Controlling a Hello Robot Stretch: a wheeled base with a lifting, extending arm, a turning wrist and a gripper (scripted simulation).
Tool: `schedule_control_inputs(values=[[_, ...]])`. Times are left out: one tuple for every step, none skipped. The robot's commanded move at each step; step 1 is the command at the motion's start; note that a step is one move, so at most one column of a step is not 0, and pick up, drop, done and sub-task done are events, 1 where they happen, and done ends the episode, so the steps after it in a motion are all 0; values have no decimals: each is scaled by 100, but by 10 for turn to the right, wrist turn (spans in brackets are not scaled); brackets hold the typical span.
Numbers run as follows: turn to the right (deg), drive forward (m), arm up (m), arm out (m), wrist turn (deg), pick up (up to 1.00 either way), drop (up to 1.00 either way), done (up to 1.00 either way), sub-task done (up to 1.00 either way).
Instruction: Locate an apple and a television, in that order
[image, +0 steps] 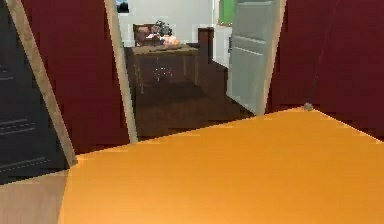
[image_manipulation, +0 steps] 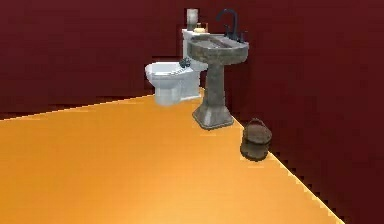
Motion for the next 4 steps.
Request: schedule_control_inputs(values=[[0, 100, 0, 0, 0, 0, 0, 0, 0], [0, 90, 0, 0, 0, 0, 0, 0, 0], [-210, 0, 0, 0, 0, 0, 0, 0, 0], [0, 100, 0, 0, 0, 0, 0, 0, 0]])
